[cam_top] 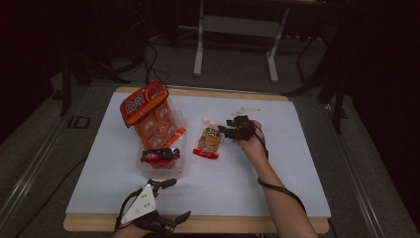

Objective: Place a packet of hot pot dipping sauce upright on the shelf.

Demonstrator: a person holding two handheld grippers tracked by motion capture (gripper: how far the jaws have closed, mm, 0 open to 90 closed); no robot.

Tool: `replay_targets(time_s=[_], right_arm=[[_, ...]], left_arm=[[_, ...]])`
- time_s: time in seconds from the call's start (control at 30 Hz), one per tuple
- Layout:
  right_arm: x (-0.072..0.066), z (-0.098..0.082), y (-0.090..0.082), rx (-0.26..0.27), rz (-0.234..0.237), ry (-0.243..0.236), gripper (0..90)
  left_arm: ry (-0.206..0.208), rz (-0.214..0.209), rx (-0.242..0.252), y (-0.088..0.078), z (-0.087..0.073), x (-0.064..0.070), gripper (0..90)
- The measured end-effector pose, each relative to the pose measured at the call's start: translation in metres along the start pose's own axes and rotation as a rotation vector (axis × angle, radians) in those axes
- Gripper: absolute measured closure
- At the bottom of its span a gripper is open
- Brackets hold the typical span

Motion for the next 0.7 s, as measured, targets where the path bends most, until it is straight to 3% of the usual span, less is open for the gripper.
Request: replay_targets(time_s=[0.33, 0.7], right_arm=[[0.008, 0.005, 0.018, -0.041, -0.021, 0.023, 53.1], [0.017, 0.004, 0.037, -0.094, -0.038, 0.041, 53.4]], left_arm=[[-0.064, -0.012, -0.002, -0.007, -0.003, 0.001, 4.4], [-0.084, 0.019, 0.005, -0.014, -0.009, 0.0, 4.5]])
Point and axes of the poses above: each handheld gripper's, and its own axes: y roughly forward along the jaws, z roughly out of its top, x roughly to its right, the point moved 2 cm from there along y, roughly forward along the jaws, and after that the axes turned 14 degrees about -x, right-handed, at the moved point
